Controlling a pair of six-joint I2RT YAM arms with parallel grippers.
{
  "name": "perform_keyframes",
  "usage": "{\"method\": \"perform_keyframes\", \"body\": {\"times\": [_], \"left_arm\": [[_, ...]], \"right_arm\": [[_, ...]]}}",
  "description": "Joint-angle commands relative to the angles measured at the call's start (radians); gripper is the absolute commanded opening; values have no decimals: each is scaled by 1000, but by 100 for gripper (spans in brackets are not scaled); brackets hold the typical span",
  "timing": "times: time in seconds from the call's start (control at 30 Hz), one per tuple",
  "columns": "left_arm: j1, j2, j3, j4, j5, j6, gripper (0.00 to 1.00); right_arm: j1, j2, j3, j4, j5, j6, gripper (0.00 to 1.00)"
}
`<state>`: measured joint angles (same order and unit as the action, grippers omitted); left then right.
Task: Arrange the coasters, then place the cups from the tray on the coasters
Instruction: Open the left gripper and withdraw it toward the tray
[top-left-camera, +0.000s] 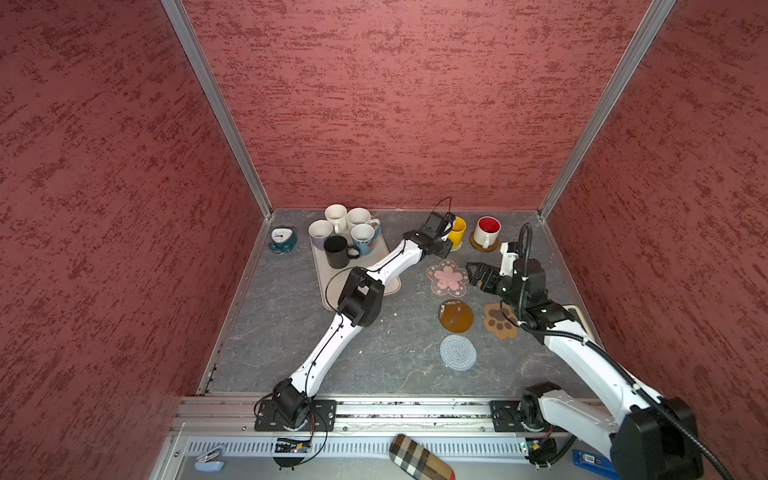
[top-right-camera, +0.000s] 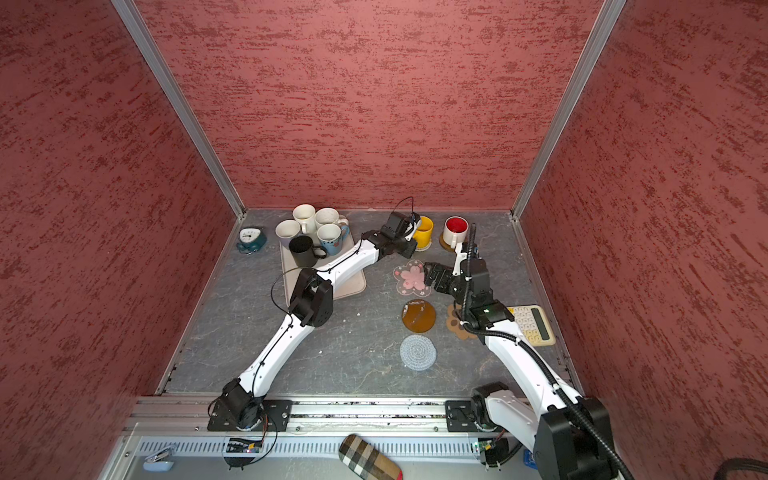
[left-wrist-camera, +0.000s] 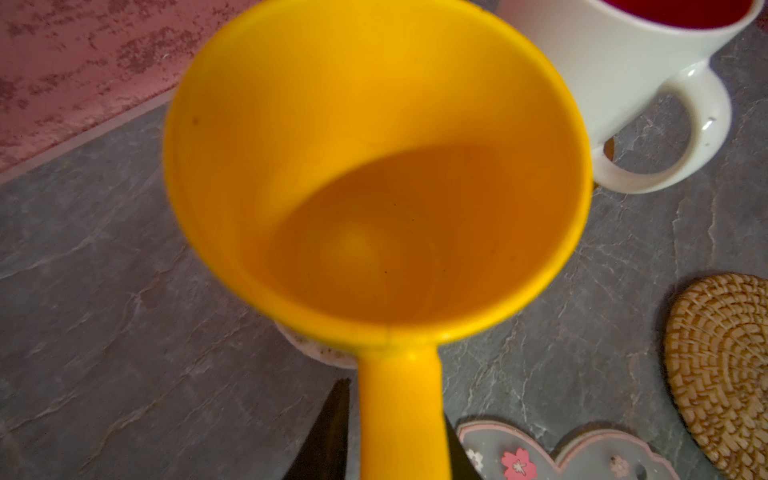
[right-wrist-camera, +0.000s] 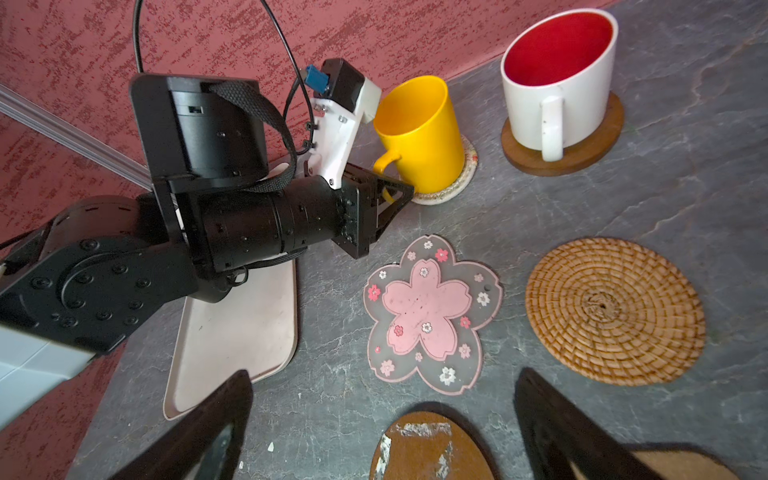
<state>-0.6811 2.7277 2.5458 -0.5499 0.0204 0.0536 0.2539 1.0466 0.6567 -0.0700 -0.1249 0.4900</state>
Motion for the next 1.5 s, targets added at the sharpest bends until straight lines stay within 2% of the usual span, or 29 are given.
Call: {"method": "perform_keyframes", "body": {"times": [0.0, 0.13, 0.23, 0.37, 0.47, 0.7, 0.9, 1.07, 1.23, 1.47], "left_arm": [[-1, -8, 30, 32, -6, -3, 30], [-1, -8, 30, 34, -10, -3, 35], [0, -12, 30, 32, -13, -3, 49], [-3, -27, 29, 20, -35, 4, 75], [-7, -60, 13, 10, -72, 22, 82], [-9, -277, -230, 87, -114, 25, 88], [3, -571, -612, 213, -160, -15, 93], [30, -846, -906, 237, -231, -119, 95], [69, -1051, -1079, 115, -310, -285, 95], [163, -1335, -1371, 51, -283, -455, 95]], "right_arm": [[7, -3, -11, 35, -1, 5, 99], [8, -3, -12, 37, -1, 6, 99], [8, -2, -14, 36, 0, 5, 99], [8, -6, -4, 25, 7, 1, 99], [7, -18, 11, 10, 16, -7, 99], [8, -44, 69, -54, 40, -18, 99], [8, -31, 157, -139, 41, -50, 97], [20, 40, 248, -215, 9, -57, 95], [82, 166, 387, -294, 47, -98, 95], [168, 388, 588, -355, 80, -142, 95]]}}
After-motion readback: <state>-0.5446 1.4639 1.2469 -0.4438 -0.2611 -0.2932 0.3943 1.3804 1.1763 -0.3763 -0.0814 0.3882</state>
